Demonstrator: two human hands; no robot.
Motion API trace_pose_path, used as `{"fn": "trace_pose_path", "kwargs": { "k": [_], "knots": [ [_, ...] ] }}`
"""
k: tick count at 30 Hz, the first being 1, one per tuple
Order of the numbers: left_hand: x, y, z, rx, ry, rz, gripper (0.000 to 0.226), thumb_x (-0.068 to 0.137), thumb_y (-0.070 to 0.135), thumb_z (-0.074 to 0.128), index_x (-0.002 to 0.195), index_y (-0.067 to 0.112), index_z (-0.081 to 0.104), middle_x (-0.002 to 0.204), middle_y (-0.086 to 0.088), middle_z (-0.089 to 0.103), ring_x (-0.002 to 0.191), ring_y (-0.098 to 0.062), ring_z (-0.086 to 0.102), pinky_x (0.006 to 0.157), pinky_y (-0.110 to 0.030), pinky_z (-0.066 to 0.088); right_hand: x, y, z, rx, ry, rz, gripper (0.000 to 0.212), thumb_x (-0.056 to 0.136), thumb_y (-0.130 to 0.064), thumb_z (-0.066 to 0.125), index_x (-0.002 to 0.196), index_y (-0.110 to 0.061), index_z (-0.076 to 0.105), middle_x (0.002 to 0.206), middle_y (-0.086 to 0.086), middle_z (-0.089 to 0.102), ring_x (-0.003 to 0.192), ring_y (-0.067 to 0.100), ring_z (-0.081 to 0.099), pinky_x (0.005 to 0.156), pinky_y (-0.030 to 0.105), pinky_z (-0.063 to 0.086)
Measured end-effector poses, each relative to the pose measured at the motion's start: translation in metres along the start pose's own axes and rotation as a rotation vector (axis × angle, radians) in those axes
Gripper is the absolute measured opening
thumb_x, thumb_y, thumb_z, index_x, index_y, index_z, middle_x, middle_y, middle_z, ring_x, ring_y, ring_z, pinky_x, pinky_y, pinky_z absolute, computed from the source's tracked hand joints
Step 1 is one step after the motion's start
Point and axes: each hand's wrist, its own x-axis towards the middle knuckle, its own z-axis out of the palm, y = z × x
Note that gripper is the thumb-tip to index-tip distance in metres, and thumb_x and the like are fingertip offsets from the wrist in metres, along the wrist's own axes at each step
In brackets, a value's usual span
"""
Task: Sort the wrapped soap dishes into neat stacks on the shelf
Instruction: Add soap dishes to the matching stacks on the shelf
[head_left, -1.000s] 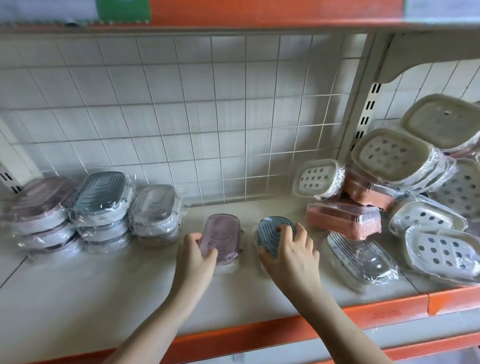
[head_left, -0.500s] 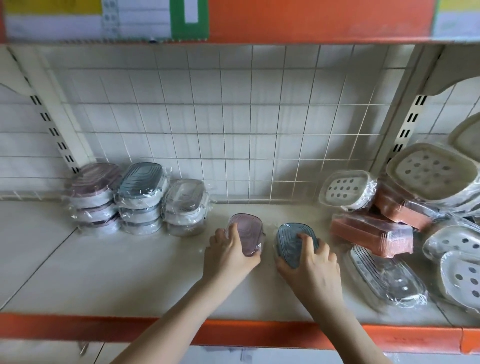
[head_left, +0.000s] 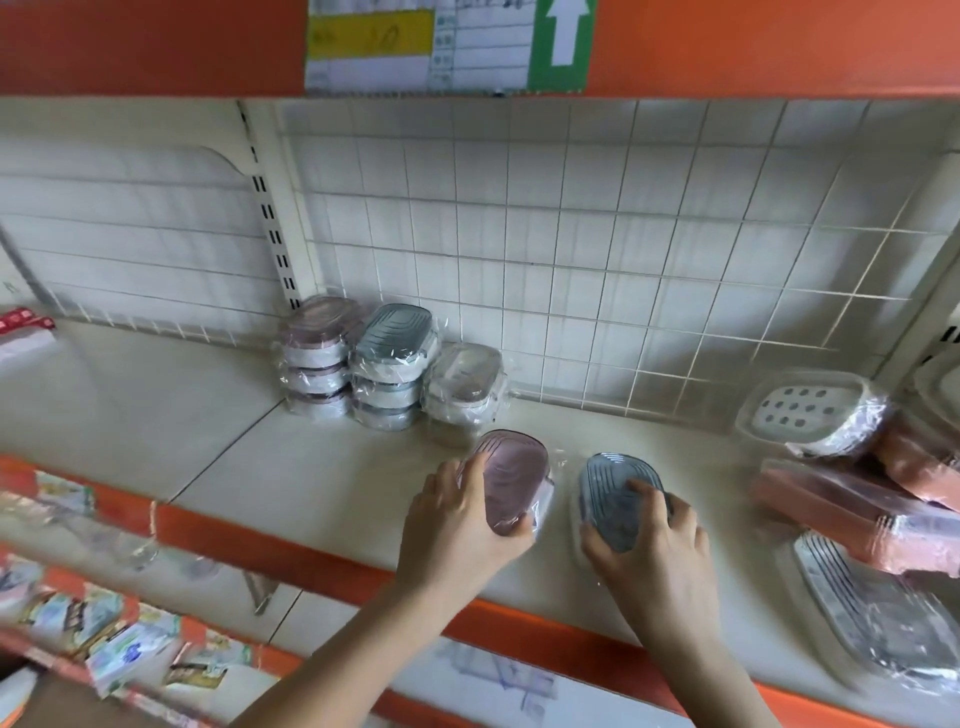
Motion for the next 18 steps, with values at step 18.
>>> {"fn": "trace_pose_path", "kwargs": {
  "k": [18],
  "knots": [
    [0.008,-0.117,-0.04,0.114,0.105,-0.032,0.07,0.061,0.061,0.051,0.114,0.016,0.057,0.092,-0.005,0.061,0.081,-0.03,0.062,0.062,-0.038,0.052,-0.021,-0.088,0.053,-0.042,-0.095,-0.106,0.069,0.071,-0.061,0.061,0.131,-0.029,0.047,0.128,0.006,0.048,0.113,0.031,0.049,0.096,0.04,0.041]
  ]
}}
